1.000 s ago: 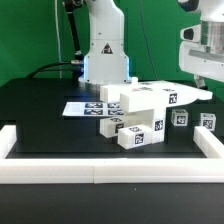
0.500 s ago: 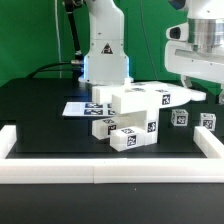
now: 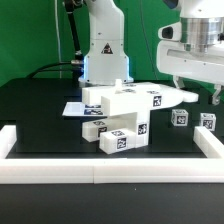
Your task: Assemble chair
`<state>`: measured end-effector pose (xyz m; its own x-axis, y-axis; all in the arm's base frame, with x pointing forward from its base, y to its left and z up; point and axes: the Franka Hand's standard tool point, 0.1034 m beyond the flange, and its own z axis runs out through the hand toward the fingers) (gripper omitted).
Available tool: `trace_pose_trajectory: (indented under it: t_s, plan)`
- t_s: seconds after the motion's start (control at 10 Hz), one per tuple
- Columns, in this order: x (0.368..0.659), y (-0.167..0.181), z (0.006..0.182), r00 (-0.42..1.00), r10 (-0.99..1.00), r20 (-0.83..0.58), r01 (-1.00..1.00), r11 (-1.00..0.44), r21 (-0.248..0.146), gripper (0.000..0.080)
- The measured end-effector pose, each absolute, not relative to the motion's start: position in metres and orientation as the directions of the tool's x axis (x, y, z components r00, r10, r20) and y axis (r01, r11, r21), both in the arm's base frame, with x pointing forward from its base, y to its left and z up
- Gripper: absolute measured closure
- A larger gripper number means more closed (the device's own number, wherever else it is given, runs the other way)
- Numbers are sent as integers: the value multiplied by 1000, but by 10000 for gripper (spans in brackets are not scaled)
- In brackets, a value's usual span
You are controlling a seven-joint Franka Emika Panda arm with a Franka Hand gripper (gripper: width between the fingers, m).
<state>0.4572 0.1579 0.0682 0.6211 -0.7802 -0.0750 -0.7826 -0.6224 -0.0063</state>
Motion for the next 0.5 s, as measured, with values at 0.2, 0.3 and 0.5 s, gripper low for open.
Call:
trace_pose_trajectory:
  t_s: [0.2,0.3,0.5]
  plan:
    - [465,147,71,638,-767,-65,-769,-639,-14,151]
    - [467,146,71,638,-767,-63,-769,-639,-15,151]
    - [462,155,70,619,-782,-65,-785,-620,-15,151]
